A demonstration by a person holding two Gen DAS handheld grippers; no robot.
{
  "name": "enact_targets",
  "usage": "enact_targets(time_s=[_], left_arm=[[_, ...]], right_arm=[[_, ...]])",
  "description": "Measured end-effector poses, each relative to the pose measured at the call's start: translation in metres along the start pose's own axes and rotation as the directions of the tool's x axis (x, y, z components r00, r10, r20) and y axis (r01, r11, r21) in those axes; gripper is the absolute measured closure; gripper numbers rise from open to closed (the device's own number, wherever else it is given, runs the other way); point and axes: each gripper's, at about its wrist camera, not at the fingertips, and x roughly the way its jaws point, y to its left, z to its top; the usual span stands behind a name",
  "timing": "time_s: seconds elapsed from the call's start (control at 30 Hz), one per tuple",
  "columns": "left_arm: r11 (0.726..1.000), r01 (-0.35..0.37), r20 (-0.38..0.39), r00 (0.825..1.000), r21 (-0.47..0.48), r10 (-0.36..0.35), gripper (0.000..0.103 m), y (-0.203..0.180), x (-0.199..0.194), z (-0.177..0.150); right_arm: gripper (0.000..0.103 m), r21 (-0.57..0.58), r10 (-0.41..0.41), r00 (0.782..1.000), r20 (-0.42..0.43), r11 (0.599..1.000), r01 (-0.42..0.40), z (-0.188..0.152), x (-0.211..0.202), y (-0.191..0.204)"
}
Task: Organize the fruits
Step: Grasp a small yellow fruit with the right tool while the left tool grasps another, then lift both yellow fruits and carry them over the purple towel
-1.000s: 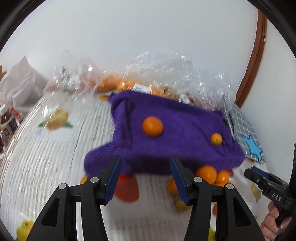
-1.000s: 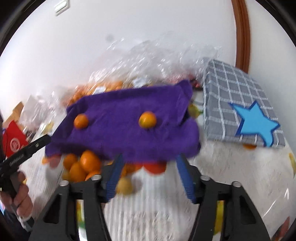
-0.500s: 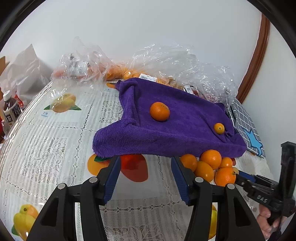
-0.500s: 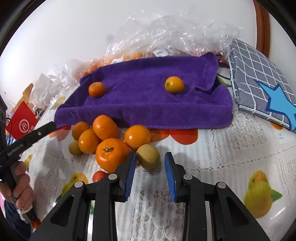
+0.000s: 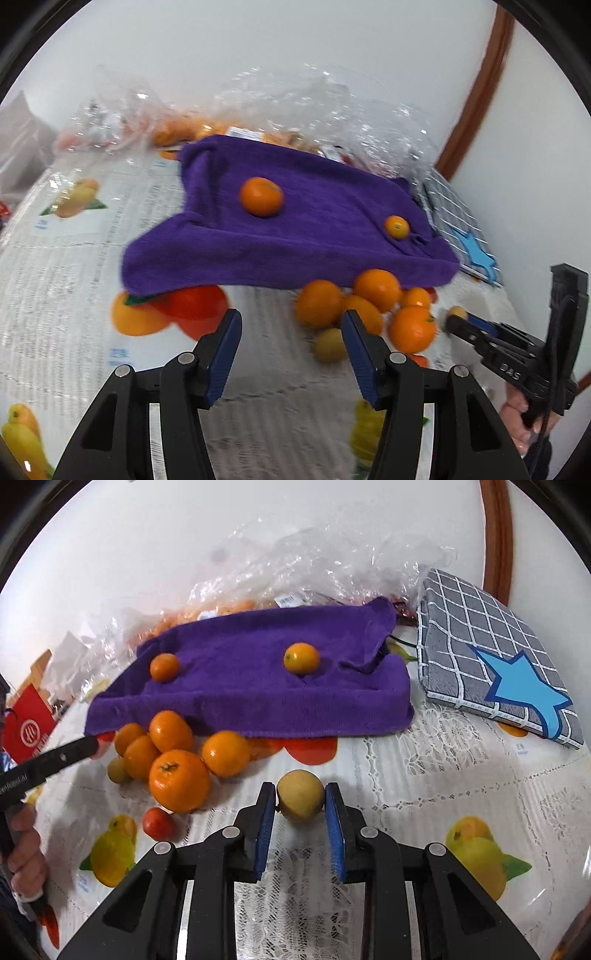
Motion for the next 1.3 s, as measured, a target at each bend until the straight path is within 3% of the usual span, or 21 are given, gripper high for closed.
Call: enact_targets(time_s=[0.27,0.3,0.43,0.8,1.3], left_arm=[[0.999,0.015,-0.060,0.998,0.048,-0.012,0.049,-0.021,0.013,-0.009],[0.998,0.007,-0.067,0.998,0.059,-0.003,0.052,-0.024,0.016,-0.010],[0.995,-0.019,-0.084,0.996,0.095,0.027,0.079,-0.029,0.019,-0.013],[0.998,-0.032,-0.028,0.999,0.062,0.033,0.079,-0.022,0.005,-0.015],[0.999,-0.024,0.028,0.999,0.026,0.024,0.079,-0.016,-0.003,-0.014]], right_arm=[[0.076,0.008,0.011,1.000,0.000,1.000,-0.011,0.000,-0.001,-0.002],[0.076,0.012,0.010,1.000,0.000,1.000,-0.010,0.000,-0.002,-0.003],[0.076,0.007,0.002,1.000,0.000,1.000,-0.002,-0.001,-0.002,-0.001],[0.076,-0.009,-0.020,1.000,-0.001,1.000,0.020,0.000,-0.002,0.002],[0.076,-0.020,0.031,1.000,0.006,0.999,-0.030,-0.001,-0.006,0.005]])
